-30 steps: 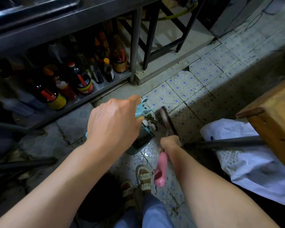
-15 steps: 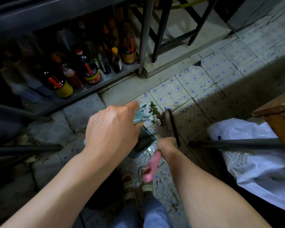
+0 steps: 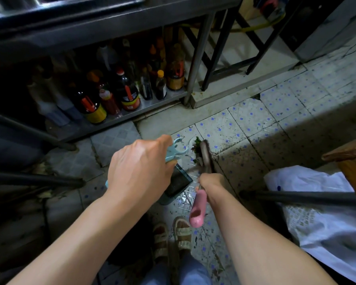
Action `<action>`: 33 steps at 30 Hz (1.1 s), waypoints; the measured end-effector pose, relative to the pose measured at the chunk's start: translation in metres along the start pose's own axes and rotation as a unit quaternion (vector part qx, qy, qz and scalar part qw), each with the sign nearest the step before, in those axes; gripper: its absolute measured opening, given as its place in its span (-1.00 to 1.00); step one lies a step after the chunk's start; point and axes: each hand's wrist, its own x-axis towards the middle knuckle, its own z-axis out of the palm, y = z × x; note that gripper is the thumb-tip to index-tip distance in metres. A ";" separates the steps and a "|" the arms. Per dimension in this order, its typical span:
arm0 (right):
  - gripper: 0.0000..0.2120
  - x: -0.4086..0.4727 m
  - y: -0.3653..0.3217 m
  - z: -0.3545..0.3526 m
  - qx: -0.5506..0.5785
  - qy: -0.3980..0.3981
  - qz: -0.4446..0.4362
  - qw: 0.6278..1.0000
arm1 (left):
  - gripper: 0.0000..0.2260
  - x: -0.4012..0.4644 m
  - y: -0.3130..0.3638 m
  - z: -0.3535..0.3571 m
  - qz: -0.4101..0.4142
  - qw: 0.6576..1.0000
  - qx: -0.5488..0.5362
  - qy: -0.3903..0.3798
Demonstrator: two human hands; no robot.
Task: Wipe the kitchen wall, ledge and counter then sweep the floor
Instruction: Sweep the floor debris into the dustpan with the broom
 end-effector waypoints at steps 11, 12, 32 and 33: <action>-0.67 0.042 -0.064 -0.033 -0.155 0.032 -0.107 0.982 | -0.66 0.022 0.019 0.003 -0.043 0.998 0.005 0.039; -0.67 0.048 -0.070 -0.032 -0.167 0.027 -0.118 0.978 | -0.67 0.025 0.022 0.005 -0.049 0.998 0.006 0.041; -0.63 0.061 -0.035 -0.035 -0.332 -0.033 -0.167 0.928 | -0.71 0.014 0.035 0.011 -0.071 0.997 0.007 0.036; -0.64 0.057 -0.029 -0.035 -0.329 -0.030 -0.163 0.930 | -0.72 0.009 0.033 0.010 -0.069 0.997 0.004 0.035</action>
